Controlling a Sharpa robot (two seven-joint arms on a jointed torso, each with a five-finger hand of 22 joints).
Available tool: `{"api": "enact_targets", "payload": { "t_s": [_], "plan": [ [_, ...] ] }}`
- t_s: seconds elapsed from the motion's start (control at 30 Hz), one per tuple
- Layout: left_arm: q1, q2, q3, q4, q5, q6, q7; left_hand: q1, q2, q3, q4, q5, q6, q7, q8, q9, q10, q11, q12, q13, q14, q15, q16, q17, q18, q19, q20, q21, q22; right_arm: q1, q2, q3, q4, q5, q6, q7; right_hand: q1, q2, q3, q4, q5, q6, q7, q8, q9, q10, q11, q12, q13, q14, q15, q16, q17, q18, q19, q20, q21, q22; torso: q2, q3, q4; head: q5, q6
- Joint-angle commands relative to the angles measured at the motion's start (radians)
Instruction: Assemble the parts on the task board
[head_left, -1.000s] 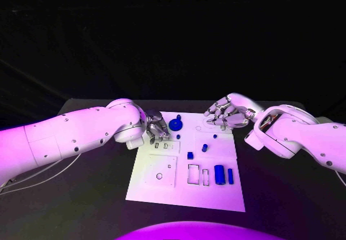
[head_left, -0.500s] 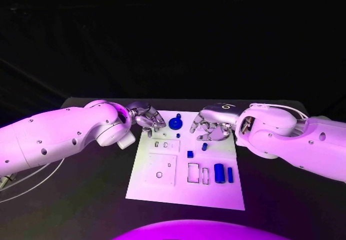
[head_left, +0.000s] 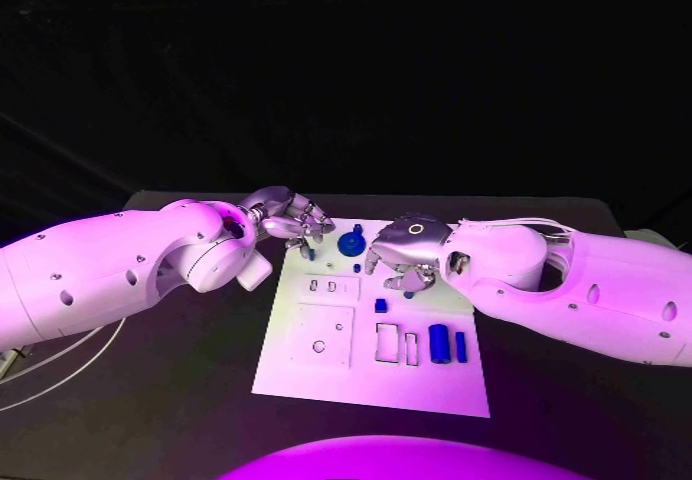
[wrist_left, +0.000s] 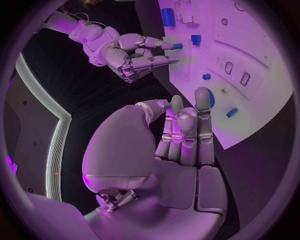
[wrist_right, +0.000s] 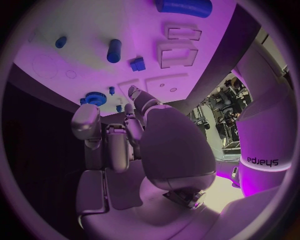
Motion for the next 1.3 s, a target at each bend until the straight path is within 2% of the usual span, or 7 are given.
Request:
{"api": "enact_targets", "payload": {
  "t_s": [0.03,0.1,0.2,0.4,0.7,0.9,1.3],
  "plan": [
    [0.000,-0.003,0.001,0.007,0.056,-0.048,0.074,-0.009,0.002,-0.005,0.000,-0.005,-0.001,0.005,-0.006,-0.001,0.002,0.006,-0.005,-0.002,0.008,0.002,0.004,0.004,0.013,0.006,-0.001,-0.006,-0.002,-0.005,0.010,-0.003,-0.009,-0.102,0.057,-0.021,0.001,-0.003,0.009,-0.002,-0.008,-0.009,-0.008,-0.009,-0.002,0.010,-0.002,0.011,0.015,0.075,-0.009,0.009,0.142,-0.018,0.011,0.000,0.011,0.009,0.001,-0.0006,0.0001,0.002,-0.003],
    [0.000,-0.006,0.001,0.008,0.062,-0.052,0.080,-0.009,0.002,-0.005,-0.001,-0.005,0.000,0.005,-0.006,-0.002,0.001,0.006,-0.006,-0.003,0.008,0.002,0.004,0.003,0.013,0.007,-0.001,-0.006,-0.002,-0.007,0.016,-0.006,-0.015,-0.108,0.066,-0.021,-0.001,-0.004,0.011,-0.005,-0.009,-0.013,-0.009,-0.012,-0.002,0.015,-0.003,0.018,0.024,0.075,-0.010,0.014,0.146,-0.019,0.012,0.000,0.016,0.014,0.000,0.0001,-0.0012,0.002,-0.004],
    [0.000,-0.008,0.001,0.009,0.068,-0.057,0.086,-0.008,0.002,-0.005,-0.001,-0.005,0.000,0.005,-0.006,-0.002,0.001,0.006,-0.006,-0.003,0.007,0.002,0.002,0.001,0.013,0.008,-0.001,-0.006,-0.002,-0.013,0.026,-0.010,-0.023,-0.113,0.079,-0.018,-0.002,-0.004,0.014,-0.007,-0.010,-0.019,-0.011,-0.016,-0.003,0.019,-0.004,0.024,0.033,0.076,-0.011,0.018,0.149,-0.019,0.012,0.000,0.021,0.019,-0.001,-0.0010,-0.0017,0.002,-0.006],
    [0.000,-0.010,0.001,0.009,0.072,-0.058,0.089,-0.007,0.002,-0.006,-0.002,-0.005,0.000,0.005,-0.006,-0.003,0.002,0.006,-0.006,-0.004,0.007,0.002,0.002,0.000,0.013,0.008,-0.001,-0.006,-0.002,-0.031,0.040,-0.015,-0.035,-0.115,0.097,-0.011,-0.008,-0.006,0.014,-0.009,-0.013,-0.021,-0.012,-0.019,-0.003,0.025,-0.005,0.032,0.045,0.076,-0.012,0.023,0.153,-0.020,0.013,0.001,0.026,0.025,0.000,0.0007,-0.0021,0.004,-0.010],
    [0.000,-0.009,0.001,0.008,0.073,-0.054,0.087,-0.006,0.002,-0.006,-0.003,-0.005,0.000,0.005,-0.006,-0.003,0.002,0.006,-0.006,-0.005,0.008,0.002,0.003,0.001,0.013,0.008,-0.001,-0.006,-0.002,-0.046,0.050,-0.018,-0.042,-0.110,0.107,0.001,-0.023,-0.004,0.013,-0.011,-0.024,-0.002,-0.008,-0.010,0.004,0.040,-0.003,0.054,0.077,0.078,-0.010,0.038,0.165,-0.023,0.018,0.003,0.043,0.044,0.000,0.0002,-0.0031,0.005,-0.015],
    [0.000,-0.008,0.001,0.007,0.074,-0.049,0.083,-0.006,0.002,-0.006,-0.003,-0.005,0.000,0.005,-0.006,-0.004,0.002,0.006,-0.006,-0.005,0.008,0.002,0.004,0.002,0.013,0.009,-0.001,-0.006,-0.002,-0.054,0.053,-0.019,-0.045,-0.105,0.104,0.006,-0.025,-0.003,0.013,-0.011,-0.027,0.005,-0.007,-0.007,0.006,0.047,-0.002,0.063,0.089,0.080,-0.009,0.044,0.170,-0.024,0.020,0.004,0.049,0.050,-0.001,0.0014,-0.0030,0.007,-0.018],
    [0.000,-0.008,0.001,0.005,0.074,-0.040,0.072,-0.007,0.002,-0.008,-0.003,-0.006,0.000,0.005,-0.007,-0.005,0.003,0.006,-0.006,-0.007,0.009,0.002,0.007,0.005,0.013,0.009,-0.001,-0.007,-0.003,-0.059,0.056,-0.020,-0.054,-0.104,0.104,0.005,-0.020,0.000,0.016,-0.017,-0.028,0.007,-0.006,-0.006,0.007,0.053,-0.001,0.070,0.099,0.081,-0.008,0.049,0.175,-0.026,0.023,0.004,0.056,0.057,-0.001,0.0016,-0.0023,0.008,-0.021]
  ]
}}
